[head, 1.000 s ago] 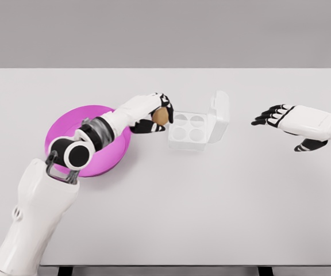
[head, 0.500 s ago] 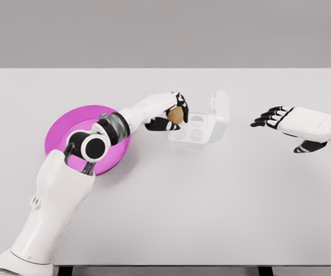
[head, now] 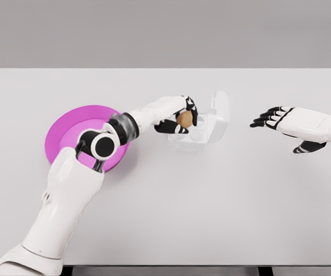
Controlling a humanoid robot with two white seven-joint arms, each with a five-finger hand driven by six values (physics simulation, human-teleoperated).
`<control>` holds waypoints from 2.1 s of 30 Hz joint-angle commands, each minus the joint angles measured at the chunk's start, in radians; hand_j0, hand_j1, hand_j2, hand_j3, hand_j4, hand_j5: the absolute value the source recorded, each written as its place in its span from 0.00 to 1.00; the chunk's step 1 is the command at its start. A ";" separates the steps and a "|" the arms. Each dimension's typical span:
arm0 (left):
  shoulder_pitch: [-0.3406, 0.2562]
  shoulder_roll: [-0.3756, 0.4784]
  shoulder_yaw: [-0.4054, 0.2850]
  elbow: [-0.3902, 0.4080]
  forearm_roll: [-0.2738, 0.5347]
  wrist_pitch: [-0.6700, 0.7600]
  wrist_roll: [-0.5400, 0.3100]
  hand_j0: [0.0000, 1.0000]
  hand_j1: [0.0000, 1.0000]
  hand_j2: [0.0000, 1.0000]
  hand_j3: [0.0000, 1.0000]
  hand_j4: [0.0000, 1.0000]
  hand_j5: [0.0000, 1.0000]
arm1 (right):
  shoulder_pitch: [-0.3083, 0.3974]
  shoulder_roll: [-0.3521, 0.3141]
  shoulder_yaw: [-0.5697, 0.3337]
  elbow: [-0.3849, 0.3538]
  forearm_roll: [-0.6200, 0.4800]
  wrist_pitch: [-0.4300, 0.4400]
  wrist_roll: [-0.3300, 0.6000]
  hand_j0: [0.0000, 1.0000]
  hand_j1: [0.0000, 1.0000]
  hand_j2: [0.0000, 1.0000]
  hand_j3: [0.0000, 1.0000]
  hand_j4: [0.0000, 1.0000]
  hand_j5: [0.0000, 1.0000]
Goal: Pack egg into the box and close the box lid
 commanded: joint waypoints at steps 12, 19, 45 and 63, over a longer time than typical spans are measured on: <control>0.000 0.001 0.001 0.002 0.005 -0.003 0.001 0.55 0.55 0.55 0.55 0.55 0.55 | 0.002 0.000 0.000 -0.001 -0.005 0.003 0.000 1.00 1.00 1.00 1.00 1.00 1.00; 0.002 0.004 0.001 0.000 0.005 -0.003 0.001 0.57 0.57 0.57 0.57 0.57 0.57 | 0.002 0.000 0.000 -0.009 -0.005 0.003 0.000 1.00 1.00 1.00 1.00 1.00 1.00; 0.003 0.010 0.001 -0.006 0.007 -0.003 0.001 0.79 0.79 0.79 0.79 0.79 0.79 | 0.005 -0.002 0.001 -0.024 -0.005 0.003 0.000 1.00 1.00 1.00 1.00 1.00 1.00; 0.018 0.208 0.018 -0.198 0.220 -0.002 0.001 1.00 1.00 1.00 1.00 1.00 1.00 | 0.003 -0.002 0.000 -0.035 -0.005 0.003 0.000 1.00 1.00 1.00 1.00 1.00 1.00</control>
